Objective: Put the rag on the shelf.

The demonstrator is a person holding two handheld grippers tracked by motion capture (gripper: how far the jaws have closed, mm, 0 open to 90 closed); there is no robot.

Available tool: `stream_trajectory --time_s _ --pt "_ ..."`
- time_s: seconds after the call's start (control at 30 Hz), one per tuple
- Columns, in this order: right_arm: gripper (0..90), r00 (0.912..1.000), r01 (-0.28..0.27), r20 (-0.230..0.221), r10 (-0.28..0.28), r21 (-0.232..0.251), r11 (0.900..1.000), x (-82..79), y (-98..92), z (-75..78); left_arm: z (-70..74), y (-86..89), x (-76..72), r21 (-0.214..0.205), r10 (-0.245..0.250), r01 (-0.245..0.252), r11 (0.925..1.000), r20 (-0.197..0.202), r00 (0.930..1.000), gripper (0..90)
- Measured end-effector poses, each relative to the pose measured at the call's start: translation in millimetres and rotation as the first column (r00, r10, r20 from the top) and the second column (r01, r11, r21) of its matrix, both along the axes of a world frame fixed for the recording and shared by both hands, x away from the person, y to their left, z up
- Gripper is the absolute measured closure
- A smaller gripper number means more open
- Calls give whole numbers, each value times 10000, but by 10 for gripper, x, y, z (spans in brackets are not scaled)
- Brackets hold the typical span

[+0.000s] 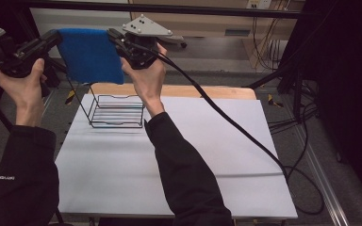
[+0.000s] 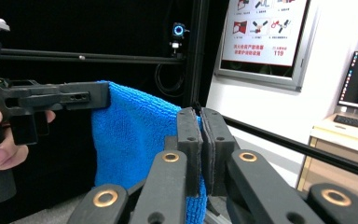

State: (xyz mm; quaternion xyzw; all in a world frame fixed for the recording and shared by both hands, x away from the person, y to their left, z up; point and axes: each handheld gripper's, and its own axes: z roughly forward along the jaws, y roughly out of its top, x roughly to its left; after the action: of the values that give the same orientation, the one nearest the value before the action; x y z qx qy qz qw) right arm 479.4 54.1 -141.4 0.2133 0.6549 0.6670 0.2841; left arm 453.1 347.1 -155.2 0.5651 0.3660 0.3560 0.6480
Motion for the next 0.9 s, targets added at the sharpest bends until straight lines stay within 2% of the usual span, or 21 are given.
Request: stream_trajectory --time_s 0.2,0.57,0.83,0.9 --pt "877 9999 147 42 -147 43 9999 90 44 65 40 8 109 -20 105 -105 9999 26 9999 850" --pt "877 9992 382 -85 -382 69 9992 301 58 64 75 -22 333 15 291 -291 9996 13 9996 850" --pt "877 9985 541 -96 -542 -111 9985 431 65 63 17 -27 514 -181 207 -209 9996 -89 9997 850" --pt "877 9982 594 -108 -596 -193 9980 472 64 52 2 -30 536 -68 230 -230 9997 -23 9997 850"
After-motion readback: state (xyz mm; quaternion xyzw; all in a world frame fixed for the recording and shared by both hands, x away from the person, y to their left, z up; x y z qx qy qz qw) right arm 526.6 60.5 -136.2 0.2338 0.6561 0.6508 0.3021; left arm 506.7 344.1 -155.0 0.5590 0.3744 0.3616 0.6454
